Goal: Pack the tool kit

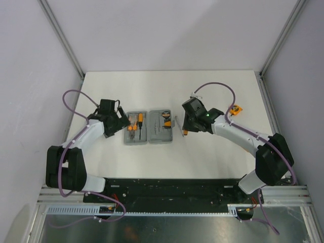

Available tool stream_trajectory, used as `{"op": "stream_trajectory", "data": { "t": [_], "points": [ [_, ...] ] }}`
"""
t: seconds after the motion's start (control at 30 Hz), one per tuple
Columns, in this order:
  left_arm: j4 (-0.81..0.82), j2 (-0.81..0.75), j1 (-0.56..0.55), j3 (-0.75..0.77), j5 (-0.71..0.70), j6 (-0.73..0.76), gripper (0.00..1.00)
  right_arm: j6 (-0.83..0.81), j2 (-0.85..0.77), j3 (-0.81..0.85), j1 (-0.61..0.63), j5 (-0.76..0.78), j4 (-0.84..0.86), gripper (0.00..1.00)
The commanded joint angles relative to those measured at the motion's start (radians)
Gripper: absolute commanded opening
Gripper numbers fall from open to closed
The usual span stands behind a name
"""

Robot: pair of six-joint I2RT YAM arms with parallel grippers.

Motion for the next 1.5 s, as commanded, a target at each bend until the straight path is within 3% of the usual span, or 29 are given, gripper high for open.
{"op": "stream_trajectory", "data": {
  "t": [0.0,0.33,0.5,0.8,1.17,1.47],
  "points": [
    [0.009,-0.008,0.026,0.04,0.014,0.009,0.98,-0.047,-0.006,0.082,0.037,-0.032,0.128,0.0],
    [0.009,0.019,0.052,0.044,0.038,0.021,0.98,-0.101,0.206,0.247,0.135,-0.129,0.214,0.0],
    [0.01,0.018,0.058,0.058,0.064,0.029,0.97,-0.054,0.354,0.349,0.152,-0.26,0.275,0.0],
    [0.01,0.032,0.058,0.066,0.106,0.016,0.97,-0.017,0.548,0.516,0.163,-0.371,0.25,0.0],
    [0.009,0.02,0.061,0.089,0.092,0.02,0.97,0.041,0.692,0.612,0.146,-0.487,0.188,0.0],
    [0.01,0.023,0.06,0.094,0.097,0.019,0.97,0.11,0.687,0.593,0.137,-0.448,0.164,0.0]
  ]
}}
